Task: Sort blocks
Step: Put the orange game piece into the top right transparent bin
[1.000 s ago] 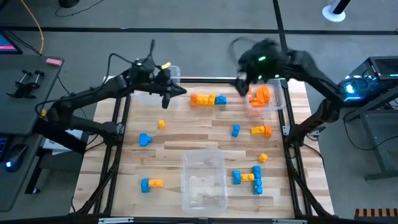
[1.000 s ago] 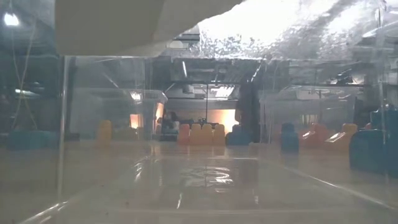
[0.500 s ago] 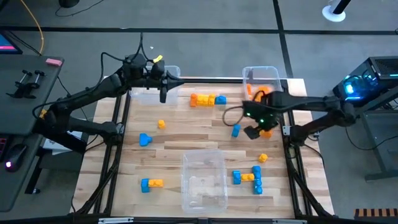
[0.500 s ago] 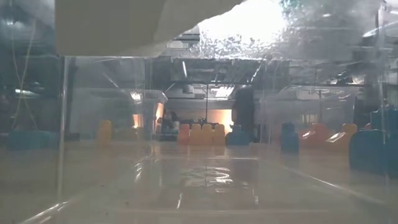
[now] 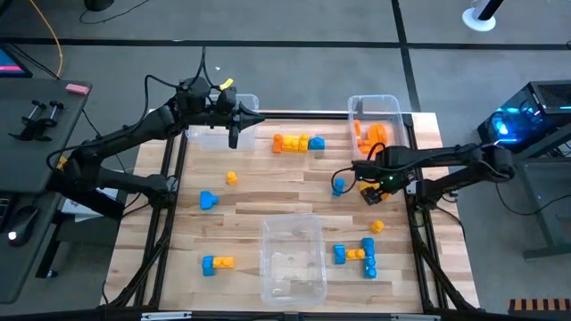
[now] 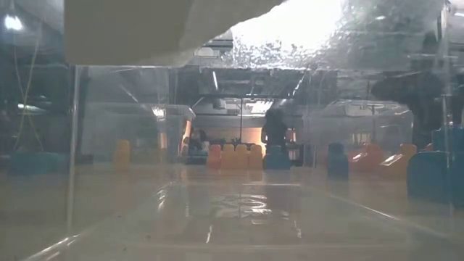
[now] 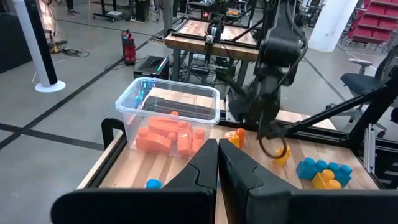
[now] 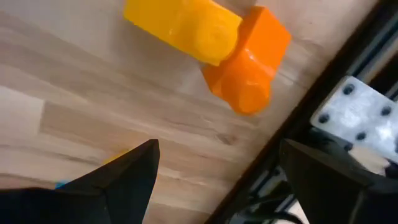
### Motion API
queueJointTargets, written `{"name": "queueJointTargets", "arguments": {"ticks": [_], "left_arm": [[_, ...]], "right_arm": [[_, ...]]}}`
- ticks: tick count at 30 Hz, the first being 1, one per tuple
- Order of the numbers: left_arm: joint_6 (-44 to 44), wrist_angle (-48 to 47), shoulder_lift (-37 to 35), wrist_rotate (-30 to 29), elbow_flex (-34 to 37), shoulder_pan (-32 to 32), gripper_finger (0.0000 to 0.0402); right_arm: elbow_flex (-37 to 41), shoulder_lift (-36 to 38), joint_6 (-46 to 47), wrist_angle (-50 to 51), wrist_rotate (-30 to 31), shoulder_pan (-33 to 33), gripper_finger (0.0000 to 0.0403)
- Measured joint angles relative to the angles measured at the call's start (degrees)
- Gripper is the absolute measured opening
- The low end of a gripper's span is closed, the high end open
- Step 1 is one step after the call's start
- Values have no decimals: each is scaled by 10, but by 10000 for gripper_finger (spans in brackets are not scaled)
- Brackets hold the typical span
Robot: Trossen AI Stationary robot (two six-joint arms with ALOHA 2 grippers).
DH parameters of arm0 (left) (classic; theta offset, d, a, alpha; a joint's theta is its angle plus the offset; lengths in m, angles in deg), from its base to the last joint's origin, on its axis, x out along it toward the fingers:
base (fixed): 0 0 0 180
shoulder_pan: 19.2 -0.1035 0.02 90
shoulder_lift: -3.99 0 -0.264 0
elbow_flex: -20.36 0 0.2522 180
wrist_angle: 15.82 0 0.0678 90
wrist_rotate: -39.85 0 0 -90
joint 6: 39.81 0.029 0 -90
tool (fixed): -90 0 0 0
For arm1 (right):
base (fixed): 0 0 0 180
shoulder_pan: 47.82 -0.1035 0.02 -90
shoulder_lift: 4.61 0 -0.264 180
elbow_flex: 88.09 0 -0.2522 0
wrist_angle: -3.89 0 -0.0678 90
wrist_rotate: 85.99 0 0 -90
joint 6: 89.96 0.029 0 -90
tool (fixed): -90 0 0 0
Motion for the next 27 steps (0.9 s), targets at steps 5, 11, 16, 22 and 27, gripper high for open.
{"name": "queueJointTargets", "arguments": {"ticks": [5, 11, 16, 22, 27], "left_arm": [[-21, 0, 0, 0, 0, 0, 0], [-29, 1, 0, 0, 0, 0, 0], [-42, 1, 0, 0, 0, 0, 0], [-44, 1, 0, 0, 0, 0, 0], [-44, 1, 0, 0, 0, 0, 0]], "right_arm": [[6, -28, -9, -33, 44, 0, 316], [8, -47, -4, -32, 57, 3, 285], [35, -47, 36, -37, 53, 16, 255], [49, -48, 35, -70, 65, 31, 230], [49, -48, 22, -95, 69, 31, 224]]}}
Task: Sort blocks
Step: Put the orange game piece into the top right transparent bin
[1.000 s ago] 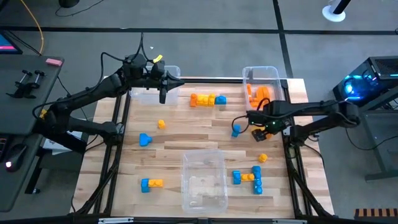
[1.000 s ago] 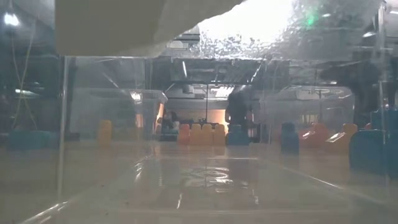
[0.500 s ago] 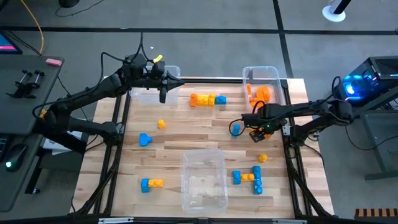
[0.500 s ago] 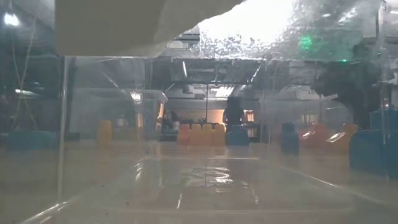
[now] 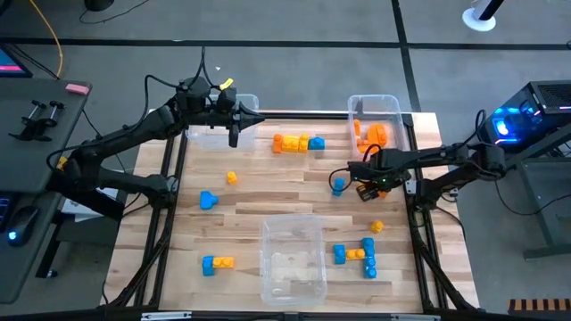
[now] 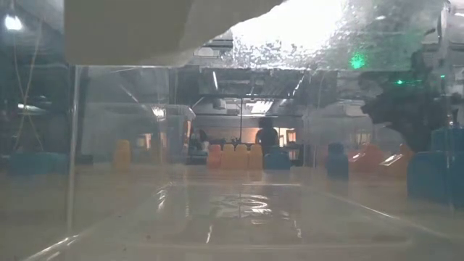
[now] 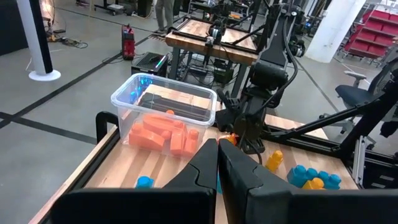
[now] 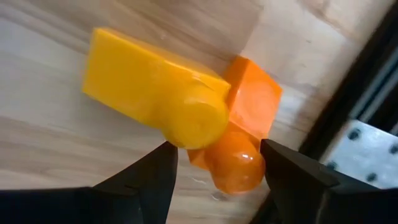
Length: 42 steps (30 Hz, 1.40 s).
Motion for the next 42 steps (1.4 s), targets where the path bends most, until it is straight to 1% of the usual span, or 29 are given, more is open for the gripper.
{"name": "queueJointTargets", "arguments": {"ticks": [4, 7, 15, 21, 23, 29, 32, 34, 36, 38, 39, 42], "left_arm": [[0, 0, 0, 0, 0, 0, 0], [0, 0, 0, 0, 0, 0, 0], [0, 0, 0, 0, 0, 0, 0], [1, 0, 0, 0, 0, 0, 0], [1, 0, 0, 0, 0, 0, 0], [1, -1, 0, 0, 0, 0, 0], [1, -1, 0, 0, 0, 0, 0], [1, -1, 0, 0, 0, 0, 0], [1, -1, 0, 0, 0, 0, 0], [1, -1, 0, 0, 0, 0, 0], [1, -1, 0, 0, 0, 0, 0], [1, -1, 0, 0, 0, 0, 0]], "right_arm": [[0, 0, -1, 2, -10, 0, 223], [0, 0, -12, -1, -24, 0, 209], [-3, 2, -16, 5, -32, -1, 113], [-30, 1, -39, 37, -39, -5, 110], [-45, 1, -51, 56, -53, -5, 110], [-130, 1, -104, 140, -106, -29, 114], [-194, 1, -139, 176, -154, -48, 111], [-243, 2, -160, 178, -191, -57, 111], [-297, 2, -174, 162, -206, -63, 111], [-347, 2, -180, 133, -193, -61, 111], [-370, 2, -179, 118, -167, -54, 111], [-425, 1, -155, 112, -44, -18, 112]]}}
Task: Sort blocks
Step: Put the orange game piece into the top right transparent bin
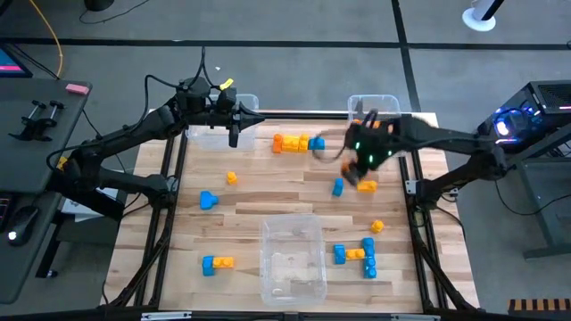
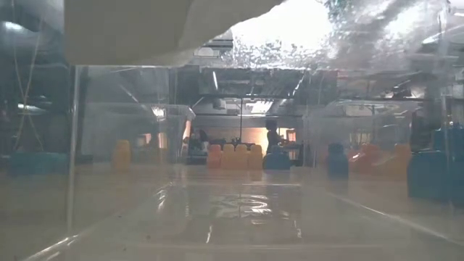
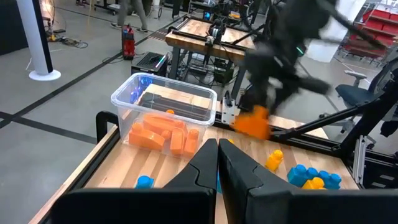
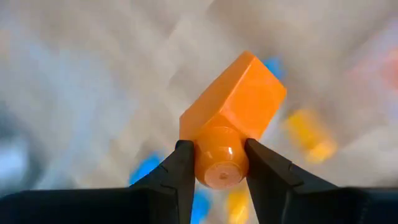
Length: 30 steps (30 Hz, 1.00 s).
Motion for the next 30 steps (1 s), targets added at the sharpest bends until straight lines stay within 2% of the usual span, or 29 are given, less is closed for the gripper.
{"name": "queueJointTargets", "arguments": {"ticks": [3, 5, 11, 14, 17, 21, 24, 27, 30], "left_arm": [[0, 0, 0, 0, 0, 0, 0], [0, 0, 0, 0, 0, 0, 0], [-1, -1, 0, 1, 0, 0, 0], [-11, -2, 0, 17, 0, 0, 0], [-20, -6, -5, 44, 0, 0, 0], [-17, -17, -29, 68, 0, 0, 0], [-3, -35, -58, 75, 0, -2, 0], [9, -45, -97, 76, 0, -11, 0], [2, -51, -133, 72, 0, -23, 0]], "right_arm": [[-20, -1, 5, 31, 99, 54, 111], [-16, -1, 6, 49, 142, 95, 111], [48, -2, 37, 44, 196, 214, 112], [81, -2, 35, 19, 200, 251, 136], [99, -2, 20, -9, 200, 268, 176], [100, -2, 20, -32, 196, 272, 226], [75, -2, 20, -49, 170, 270, 250], [37, -2, 1, -139, 147, 252, 258], [20, -6, -34, -299, 105, 231, 259]]}}
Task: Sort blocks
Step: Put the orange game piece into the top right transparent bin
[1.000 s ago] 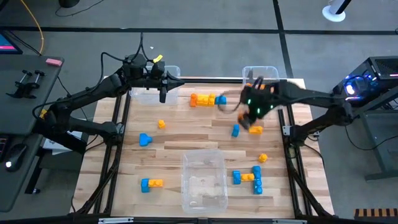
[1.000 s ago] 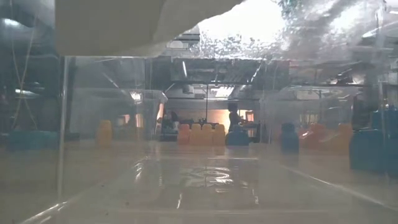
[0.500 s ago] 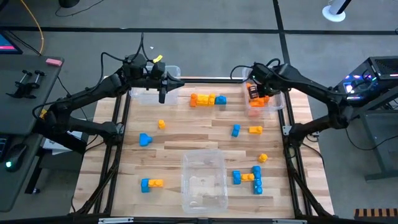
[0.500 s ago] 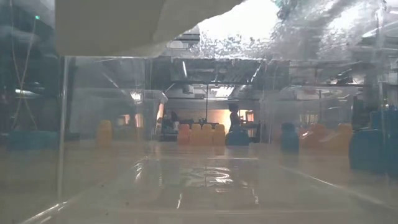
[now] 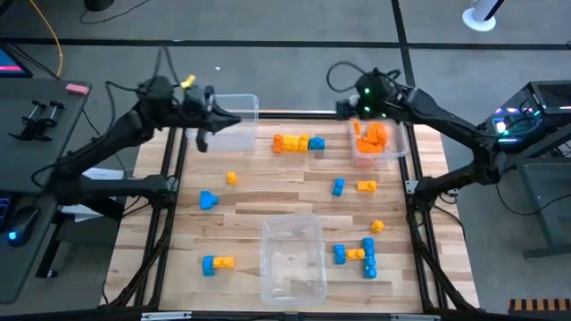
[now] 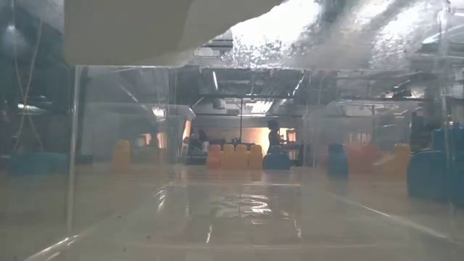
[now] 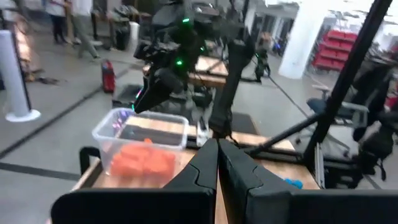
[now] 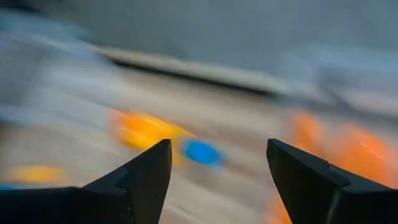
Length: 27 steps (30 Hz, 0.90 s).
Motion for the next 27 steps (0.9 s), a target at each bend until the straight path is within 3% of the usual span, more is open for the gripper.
{"name": "queueJointTargets", "arguments": {"ticks": [2, 8, 11, 16, 20, 23, 27], "left_arm": [[-13, -2, -19, -10, 0, -5, 0], [-86, -32, -37, -91, 0, -5, 0], [-119, -38, -35, -105, 0, -5, 0], [-151, -39, -26, -109, 0, -5, 0], [-153, -39, -21, -111, 0, -5, 0], [-153, -39, -20, -112, 0, -5, 0], [-147, -39, -22, -110, 0, -5, 0]], "right_arm": [[-10, -25, -3, -68, -35, -1, 255], [-76, -203, -37, -103, -182, 1, 235], [-132, -292, -69, -108, -211, -20, 226], [-218, -409, -99, -94, -211, -40, 210], [-291, -455, -125, -65, -134, -61, 185], [-336, -482, -122, -47, -129, -75, 139], [-377, -497, -112, -29, -80, -98, 40]]}}
